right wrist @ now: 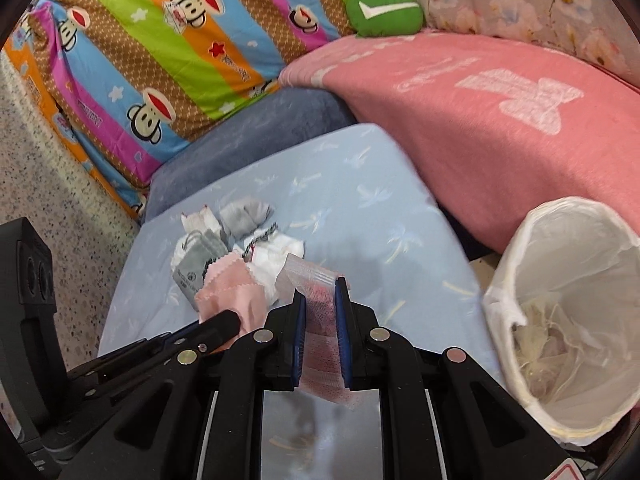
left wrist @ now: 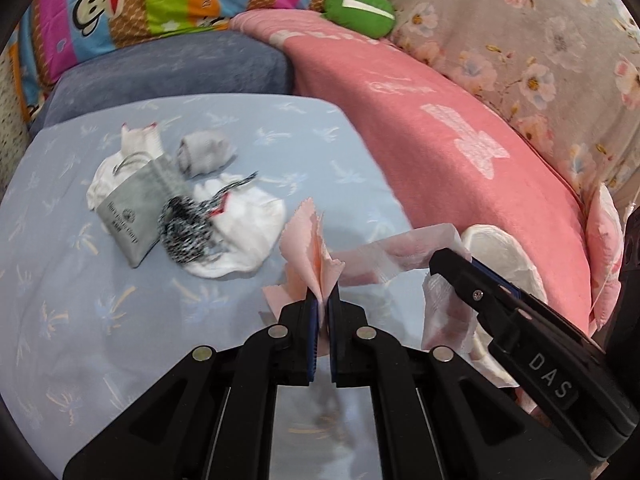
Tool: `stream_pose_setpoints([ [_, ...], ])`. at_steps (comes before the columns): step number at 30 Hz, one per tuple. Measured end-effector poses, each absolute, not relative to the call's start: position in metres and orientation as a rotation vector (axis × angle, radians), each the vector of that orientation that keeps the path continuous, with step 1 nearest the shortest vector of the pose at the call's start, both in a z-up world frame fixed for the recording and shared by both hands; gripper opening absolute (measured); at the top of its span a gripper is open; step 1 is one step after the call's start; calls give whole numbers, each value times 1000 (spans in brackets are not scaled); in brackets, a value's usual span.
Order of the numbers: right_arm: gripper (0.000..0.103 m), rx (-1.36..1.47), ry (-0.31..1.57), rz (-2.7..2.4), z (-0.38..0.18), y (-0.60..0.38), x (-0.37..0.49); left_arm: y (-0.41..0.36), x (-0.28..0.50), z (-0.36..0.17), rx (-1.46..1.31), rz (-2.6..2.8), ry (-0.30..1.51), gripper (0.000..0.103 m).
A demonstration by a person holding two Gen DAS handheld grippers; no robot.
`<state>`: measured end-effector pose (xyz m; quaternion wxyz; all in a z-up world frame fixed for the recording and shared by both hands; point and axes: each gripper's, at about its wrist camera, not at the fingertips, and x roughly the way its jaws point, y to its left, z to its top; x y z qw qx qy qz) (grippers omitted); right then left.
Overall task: Organize soft objects
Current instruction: 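Carry the pink cloth and packet with both grippers over the white bin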
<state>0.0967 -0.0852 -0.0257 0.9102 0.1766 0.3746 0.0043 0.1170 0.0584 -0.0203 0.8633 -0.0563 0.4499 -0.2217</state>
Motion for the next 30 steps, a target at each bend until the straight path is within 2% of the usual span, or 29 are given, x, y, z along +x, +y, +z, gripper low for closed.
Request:
stream_pose_setpoints([
  [13, 13, 415, 613, -96, 33, -167, 43, -16, 94, 18, -30, -593, 859, 4],
  [30, 13, 476, 548, -234, 44, -248, -6, -99, 70, 35, 69, -729, 833, 5],
])
